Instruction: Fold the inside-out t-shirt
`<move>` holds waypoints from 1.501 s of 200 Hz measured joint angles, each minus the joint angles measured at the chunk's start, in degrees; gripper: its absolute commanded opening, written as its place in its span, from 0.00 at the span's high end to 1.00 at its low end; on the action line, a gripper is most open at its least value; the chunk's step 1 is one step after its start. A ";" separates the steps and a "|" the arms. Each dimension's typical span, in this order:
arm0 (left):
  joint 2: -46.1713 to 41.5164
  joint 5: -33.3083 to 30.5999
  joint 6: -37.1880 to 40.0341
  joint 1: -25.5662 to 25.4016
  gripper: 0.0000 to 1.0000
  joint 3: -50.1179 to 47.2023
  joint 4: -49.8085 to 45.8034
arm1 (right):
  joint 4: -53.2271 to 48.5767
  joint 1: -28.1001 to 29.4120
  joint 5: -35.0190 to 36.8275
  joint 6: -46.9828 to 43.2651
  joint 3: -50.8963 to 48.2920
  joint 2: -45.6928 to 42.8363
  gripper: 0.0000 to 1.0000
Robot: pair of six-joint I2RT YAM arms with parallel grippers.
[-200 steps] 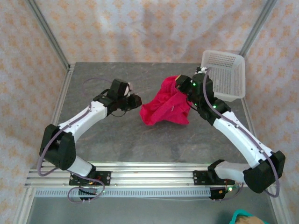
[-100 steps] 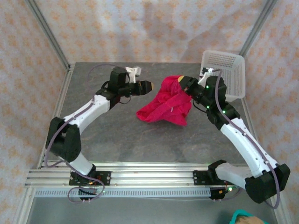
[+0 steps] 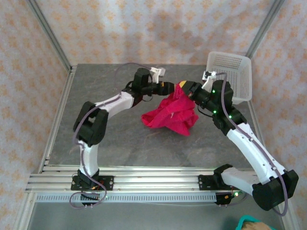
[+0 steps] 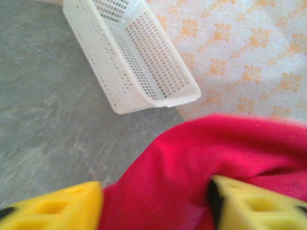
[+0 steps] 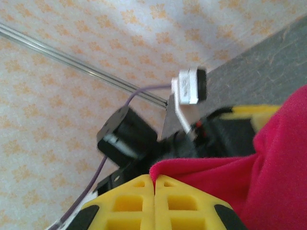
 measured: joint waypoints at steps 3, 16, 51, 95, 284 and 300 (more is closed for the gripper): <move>1.07 0.35 -0.20 -0.09 0.83 1.44 -0.20 | -0.02 0.00 -0.09 0.00 -0.28 -0.13 1.00; 6.64 0.48 0.22 -0.42 0.87 9.60 -4.61 | -0.52 0.00 -0.22 -0.04 -1.49 -1.22 1.00; 12.50 -4.46 4.00 1.25 0.81 19.76 -19.67 | -5.46 0.00 2.97 -1.62 -1.14 -5.62 1.00; -2.86 -14.95 8.41 6.32 0.51 4.17 -27.82 | -11.50 -0.26 16.76 0.70 0.61 -5.07 1.00; -16.46 -10.62 35.98 -11.15 0.00 -9.66 -23.80 | -12.35 -0.63 27.08 9.42 3.52 4.20 1.00; -16.46 -10.10 35.85 -11.78 0.01 -9.64 -22.93 | -12.31 -0.74 26.86 9.44 3.61 4.55 1.00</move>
